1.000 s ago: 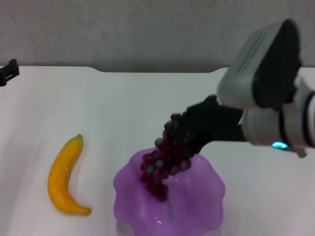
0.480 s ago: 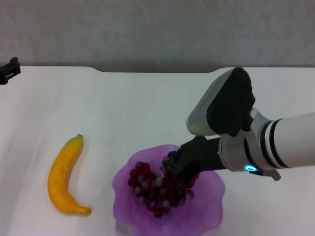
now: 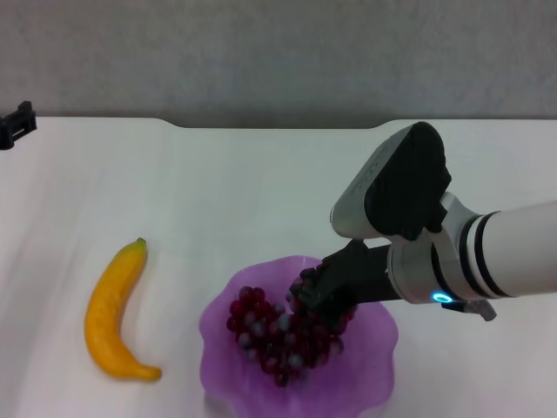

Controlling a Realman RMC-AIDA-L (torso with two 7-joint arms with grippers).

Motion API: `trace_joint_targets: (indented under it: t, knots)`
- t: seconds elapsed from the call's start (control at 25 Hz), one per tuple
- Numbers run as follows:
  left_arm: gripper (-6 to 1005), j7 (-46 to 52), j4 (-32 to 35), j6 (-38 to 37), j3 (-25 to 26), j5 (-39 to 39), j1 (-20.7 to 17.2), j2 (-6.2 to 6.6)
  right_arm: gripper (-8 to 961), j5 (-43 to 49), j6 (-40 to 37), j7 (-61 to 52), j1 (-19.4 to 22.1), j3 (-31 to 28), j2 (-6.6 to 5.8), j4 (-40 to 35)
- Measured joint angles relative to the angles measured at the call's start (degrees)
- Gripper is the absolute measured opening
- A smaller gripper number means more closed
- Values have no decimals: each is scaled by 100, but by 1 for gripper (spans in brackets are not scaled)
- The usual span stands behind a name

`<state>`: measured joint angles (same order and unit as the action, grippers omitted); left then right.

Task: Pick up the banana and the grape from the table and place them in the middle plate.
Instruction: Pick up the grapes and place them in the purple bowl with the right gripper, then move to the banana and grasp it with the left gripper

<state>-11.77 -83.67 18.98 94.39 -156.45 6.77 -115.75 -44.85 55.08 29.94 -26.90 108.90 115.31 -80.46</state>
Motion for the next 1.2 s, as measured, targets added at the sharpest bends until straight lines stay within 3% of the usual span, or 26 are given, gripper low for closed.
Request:
trace_joint_targets:
  t: [0.28,0.48,0.6,0.92,1.2]
  knots:
    - [852,0,0,0,0,-21,-5,0,309,-32,-133,-91,35,-49,-6,-63]
    - [851,0,0,0,0,-22,-15,0,548,-34,-138,-101,62,-148,-8,-103]
    - [850,0,0,0,0,-20,-17,0,600,-33,-311,-92,207,-357,-10,-224]
    - [849,-30,9,0,-20,-55,-3,0,740,-212,-2048,-111,772,-1261,-7,-145]
    - [847,-170,14,0,-21,-55,-17,-26,735,-393,-3744,-297,1638,-2018,8,274]
